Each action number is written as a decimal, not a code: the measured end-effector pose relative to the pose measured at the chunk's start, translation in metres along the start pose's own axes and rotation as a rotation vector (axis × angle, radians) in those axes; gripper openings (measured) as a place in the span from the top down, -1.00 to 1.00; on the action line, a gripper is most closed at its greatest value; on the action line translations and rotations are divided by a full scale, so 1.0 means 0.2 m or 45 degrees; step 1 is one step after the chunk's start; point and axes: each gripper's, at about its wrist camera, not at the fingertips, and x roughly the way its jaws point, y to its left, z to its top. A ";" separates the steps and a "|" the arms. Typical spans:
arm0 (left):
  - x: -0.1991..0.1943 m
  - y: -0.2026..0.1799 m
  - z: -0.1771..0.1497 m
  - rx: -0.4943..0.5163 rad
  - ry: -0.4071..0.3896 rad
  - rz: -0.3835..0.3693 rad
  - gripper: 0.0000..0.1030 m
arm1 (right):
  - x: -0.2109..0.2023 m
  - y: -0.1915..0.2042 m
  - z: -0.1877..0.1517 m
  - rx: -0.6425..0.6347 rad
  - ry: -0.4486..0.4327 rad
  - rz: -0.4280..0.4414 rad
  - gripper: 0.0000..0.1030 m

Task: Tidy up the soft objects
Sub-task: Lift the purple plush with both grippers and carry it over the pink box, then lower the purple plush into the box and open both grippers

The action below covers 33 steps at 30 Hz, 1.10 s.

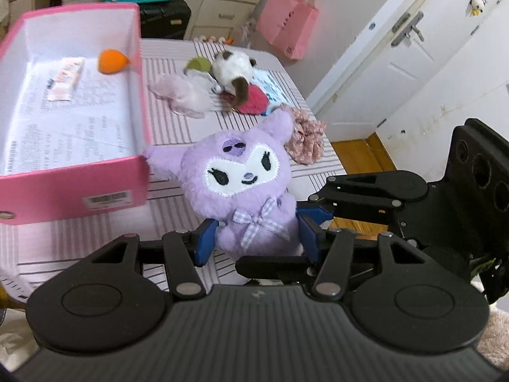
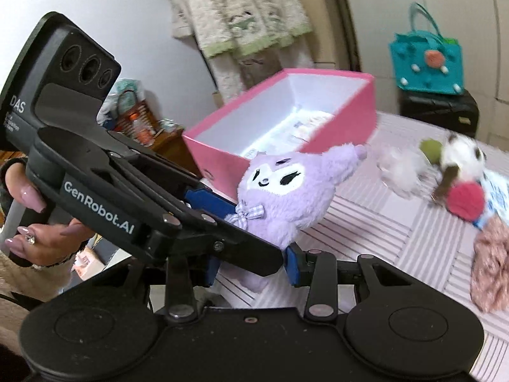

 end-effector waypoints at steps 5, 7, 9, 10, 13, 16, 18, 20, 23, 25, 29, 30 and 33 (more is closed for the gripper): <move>-0.18 0.05 -0.01 -0.015 -0.060 0.021 -0.04 | 0.00 0.17 0.10 -0.134 -0.028 -0.003 0.12; -0.24 0.06 -0.01 0.009 -0.098 0.047 -0.04 | 0.00 0.23 0.14 -0.192 -0.043 -0.012 0.12; -0.30 0.07 -0.01 0.021 -0.131 0.071 -0.04 | 0.01 0.28 0.18 -0.229 -0.061 -0.019 0.12; -0.33 0.08 -0.01 0.023 -0.147 0.080 -0.04 | 0.02 0.29 0.20 -0.247 -0.066 -0.019 0.12; -0.39 0.11 0.01 0.021 -0.192 0.103 -0.04 | 0.04 0.31 0.26 -0.266 -0.081 -0.005 0.12; -0.43 0.16 0.04 0.018 -0.229 0.112 -0.04 | 0.07 0.31 0.32 -0.246 -0.090 -0.011 0.12; -0.45 0.20 0.06 0.006 -0.257 0.092 -0.03 | 0.09 0.31 0.35 -0.258 -0.106 -0.047 0.12; -0.45 0.26 0.10 -0.032 -0.282 0.045 -0.03 | 0.10 0.30 0.39 -0.264 -0.113 -0.064 0.12; -0.46 0.31 0.15 -0.042 -0.314 0.021 -0.03 | 0.15 0.26 0.46 -0.262 -0.119 -0.089 0.12; -0.44 0.34 0.19 -0.045 -0.330 0.024 -0.03 | 0.19 0.23 0.50 -0.257 -0.127 -0.111 0.11; -0.39 0.44 0.32 -0.101 -0.337 0.018 -0.03 | 0.30 0.11 0.60 -0.214 -0.127 -0.121 0.11; -0.37 0.46 0.35 -0.119 -0.337 0.014 -0.03 | 0.33 0.09 0.62 -0.204 -0.121 -0.119 0.11; -0.31 0.57 0.45 -0.196 -0.321 0.001 -0.03 | 0.44 -0.03 0.70 -0.137 -0.090 -0.117 0.12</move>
